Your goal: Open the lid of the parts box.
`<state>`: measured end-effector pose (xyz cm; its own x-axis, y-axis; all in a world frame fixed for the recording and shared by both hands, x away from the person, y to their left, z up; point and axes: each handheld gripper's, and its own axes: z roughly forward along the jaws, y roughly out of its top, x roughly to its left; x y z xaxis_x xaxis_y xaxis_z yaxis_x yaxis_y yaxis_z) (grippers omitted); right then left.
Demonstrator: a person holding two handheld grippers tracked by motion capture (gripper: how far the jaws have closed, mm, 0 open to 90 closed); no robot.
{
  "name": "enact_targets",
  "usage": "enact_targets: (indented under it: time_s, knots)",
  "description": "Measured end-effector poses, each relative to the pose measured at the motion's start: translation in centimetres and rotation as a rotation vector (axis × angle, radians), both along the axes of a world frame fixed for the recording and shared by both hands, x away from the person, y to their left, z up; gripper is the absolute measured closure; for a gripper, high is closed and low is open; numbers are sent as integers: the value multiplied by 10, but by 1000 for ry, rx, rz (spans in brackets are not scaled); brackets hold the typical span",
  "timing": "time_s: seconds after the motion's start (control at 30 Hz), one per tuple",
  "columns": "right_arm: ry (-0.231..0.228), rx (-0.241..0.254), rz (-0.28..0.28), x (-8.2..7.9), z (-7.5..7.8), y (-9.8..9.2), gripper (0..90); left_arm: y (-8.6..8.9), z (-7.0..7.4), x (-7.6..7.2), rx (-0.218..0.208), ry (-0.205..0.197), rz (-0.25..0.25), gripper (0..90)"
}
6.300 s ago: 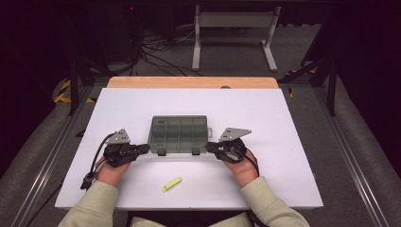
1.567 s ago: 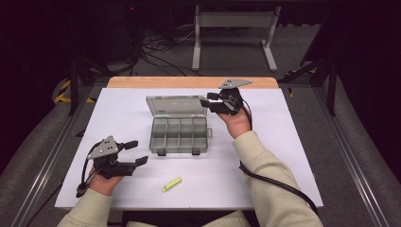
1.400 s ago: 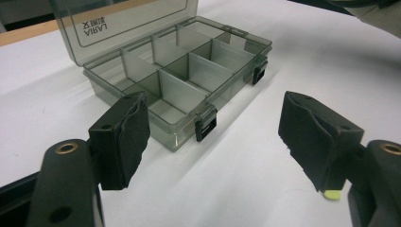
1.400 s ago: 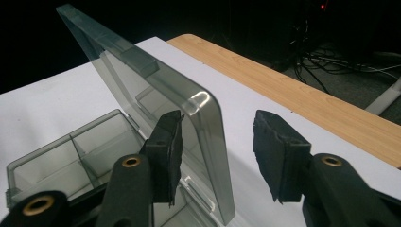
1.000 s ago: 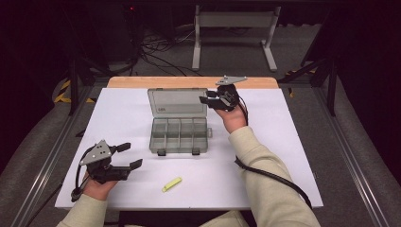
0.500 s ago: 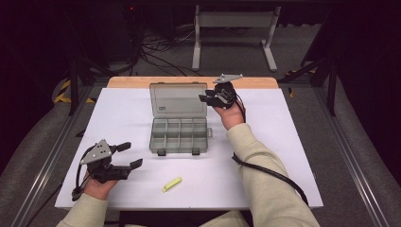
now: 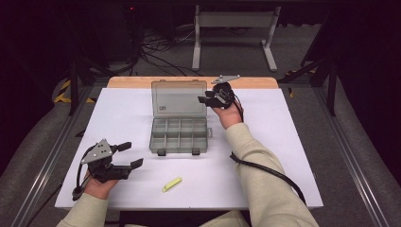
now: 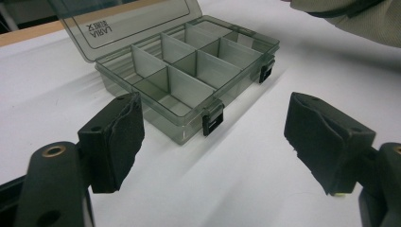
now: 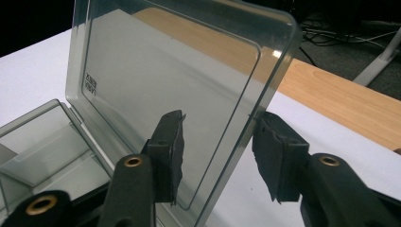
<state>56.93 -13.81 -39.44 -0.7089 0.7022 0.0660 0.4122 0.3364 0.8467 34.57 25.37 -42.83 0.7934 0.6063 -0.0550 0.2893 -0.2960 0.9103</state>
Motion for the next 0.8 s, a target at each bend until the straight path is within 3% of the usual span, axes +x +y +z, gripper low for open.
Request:
enact_targets:
  time_s: [0.8]
  knots:
    - [67,-4,1,3,-24,1,457,0,0,0,0,2,0,216]
